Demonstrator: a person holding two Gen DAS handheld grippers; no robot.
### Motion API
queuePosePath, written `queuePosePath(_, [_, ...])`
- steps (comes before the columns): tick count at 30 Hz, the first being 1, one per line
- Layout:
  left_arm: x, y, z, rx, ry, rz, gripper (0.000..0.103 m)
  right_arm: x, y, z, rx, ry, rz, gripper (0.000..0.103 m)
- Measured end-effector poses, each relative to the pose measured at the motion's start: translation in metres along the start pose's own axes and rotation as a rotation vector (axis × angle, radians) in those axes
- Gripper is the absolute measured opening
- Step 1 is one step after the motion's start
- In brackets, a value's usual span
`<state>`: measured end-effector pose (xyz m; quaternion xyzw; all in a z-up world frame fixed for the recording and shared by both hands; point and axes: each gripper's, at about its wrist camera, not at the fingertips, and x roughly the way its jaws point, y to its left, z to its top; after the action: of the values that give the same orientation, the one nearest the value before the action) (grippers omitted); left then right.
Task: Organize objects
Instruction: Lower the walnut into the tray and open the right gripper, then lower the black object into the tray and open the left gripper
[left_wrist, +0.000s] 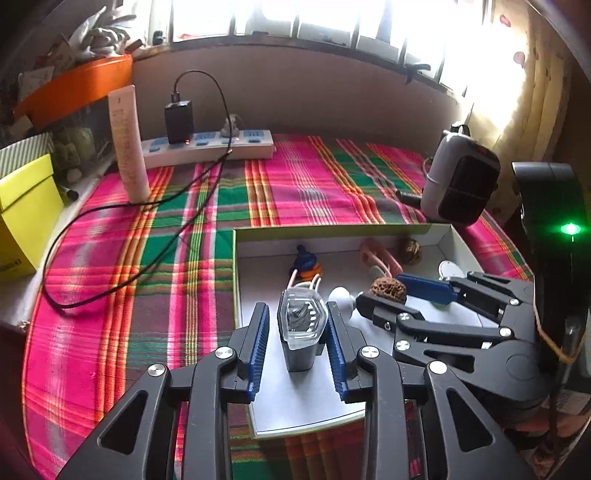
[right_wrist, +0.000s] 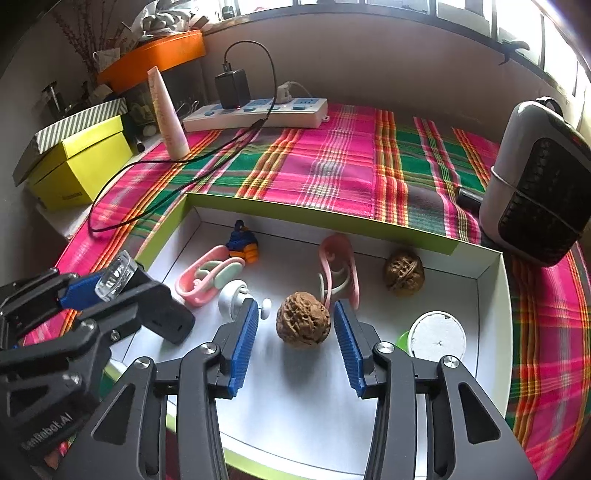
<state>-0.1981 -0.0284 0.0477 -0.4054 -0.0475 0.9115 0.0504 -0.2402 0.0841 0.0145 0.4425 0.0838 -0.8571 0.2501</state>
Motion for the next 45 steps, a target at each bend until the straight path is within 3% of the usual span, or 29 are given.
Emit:
queuePosePath(7, [-0.003, 0.002, 0.003, -0.014, -0.017, 0.015, 0.028, -0.009, 0.001, -0.003, 0.010, -0.016, -0.014, 0.044])
queuePosePath(10, [-0.006, 0.004, 0.003, -0.025, -0.028, 0.027, 0.021, -0.012, 0.001, -0.004, 0.016, -0.023, -0.014, 0.044])
queuePosePath(22, [-0.022, 0.003, -0.017, -0.030, -0.036, 0.010, 0.021, -0.023, 0.002, -0.012, 0.040, -0.045, -0.004, 0.044])
queuePosePath(33, [-0.024, -0.003, -0.036, -0.028, -0.010, 0.014, 0.022, -0.033, 0.005, -0.020, 0.060, -0.062, 0.013, 0.044])
queuePosePath(45, [-0.003, -0.005, -0.030, -0.033, 0.031, 0.023, 0.022, -0.041, 0.006, -0.022, 0.072, -0.087, 0.018, 0.044])
